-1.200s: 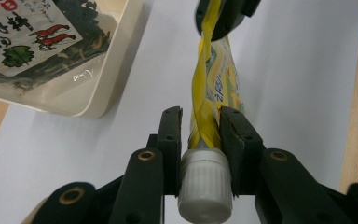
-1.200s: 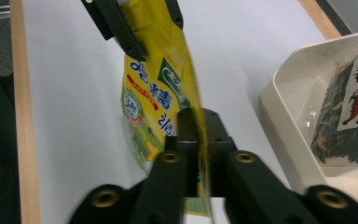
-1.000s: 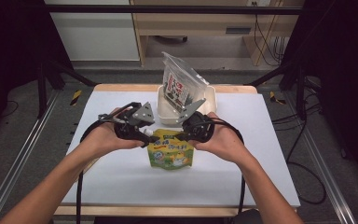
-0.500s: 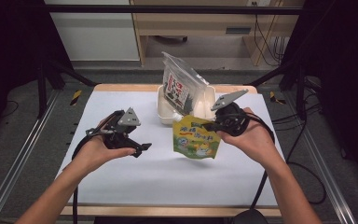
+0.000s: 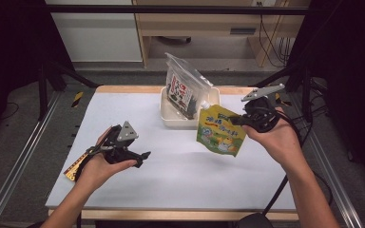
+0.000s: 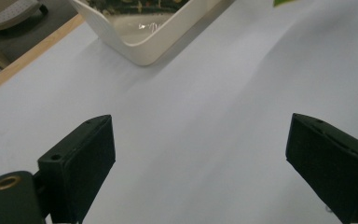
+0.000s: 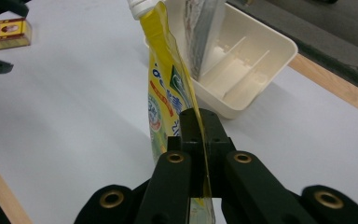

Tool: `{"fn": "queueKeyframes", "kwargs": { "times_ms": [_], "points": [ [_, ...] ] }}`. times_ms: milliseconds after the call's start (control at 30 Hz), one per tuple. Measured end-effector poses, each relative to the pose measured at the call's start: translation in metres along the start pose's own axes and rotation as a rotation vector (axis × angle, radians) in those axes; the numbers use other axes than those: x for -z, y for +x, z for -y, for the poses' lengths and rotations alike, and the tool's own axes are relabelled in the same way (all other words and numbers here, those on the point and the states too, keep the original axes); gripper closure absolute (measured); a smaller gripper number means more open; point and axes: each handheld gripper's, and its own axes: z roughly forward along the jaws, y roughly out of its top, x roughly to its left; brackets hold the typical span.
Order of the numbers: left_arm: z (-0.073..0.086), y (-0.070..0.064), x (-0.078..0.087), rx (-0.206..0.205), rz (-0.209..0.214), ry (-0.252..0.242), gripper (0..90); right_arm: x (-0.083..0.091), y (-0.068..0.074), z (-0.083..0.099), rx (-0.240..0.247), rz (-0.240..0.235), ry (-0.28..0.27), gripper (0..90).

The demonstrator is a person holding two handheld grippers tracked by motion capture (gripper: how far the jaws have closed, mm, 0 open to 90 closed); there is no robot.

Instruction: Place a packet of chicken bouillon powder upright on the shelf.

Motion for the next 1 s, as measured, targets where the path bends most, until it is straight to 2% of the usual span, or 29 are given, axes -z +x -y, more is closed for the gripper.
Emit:
{"fn": "queueKeyframes", "kwargs": {
  "times_ms": [100,133,267,433,533,633,667,733,833,967,1000],
  "points": [
    [0.012,-0.003,-0.008,0.005,0.001,0.021,7.3,0.005,-0.005,-0.001,-0.021,0.019,-0.006,90.0],
    [0.012,-0.003,-0.008,0.005,0.001,0.021,7.3,0.006,-0.006,-0.001,-0.030,0.025,-0.010,90.0],
    [0.031,-0.005,-0.017,0.051,0.004,0.007,7.3,0.011,-0.011,-0.004,-0.060,0.052,-0.016,90.0],
    [0.046,-0.006,-0.022,0.065,-0.011,0.008,7.4,0.016,-0.018,-0.008,-0.097,0.081,-0.014,90.0],
    [0.051,-0.007,-0.022,0.064,-0.021,0.006,7.5,0.019,-0.023,-0.010,-0.122,0.091,-0.022,90.0],
    [0.058,-0.007,-0.021,0.071,-0.047,-0.016,7.5,0.022,-0.026,-0.012,-0.143,0.103,-0.030,90.0],
    [0.060,-0.007,-0.020,0.060,-0.056,-0.007,7.6,0.023,-0.028,-0.013,-0.148,0.110,-0.032,90.0],
    [0.062,-0.007,-0.020,0.080,-0.067,-0.031,7.6,0.024,-0.030,-0.014,-0.165,0.121,-0.033,90.0],
    [0.064,-0.006,-0.019,0.087,-0.075,-0.036,7.5,0.025,-0.034,-0.017,-0.186,0.137,-0.043,90.0],
    [0.069,-0.007,-0.020,0.096,-0.080,-0.029,7.4,0.026,-0.036,-0.020,-0.206,0.145,-0.057,90.0],
    [0.071,-0.008,-0.020,0.088,-0.081,-0.012,7.4,0.027,-0.039,-0.024,-0.228,0.151,-0.065,90.0]
  ]
}}
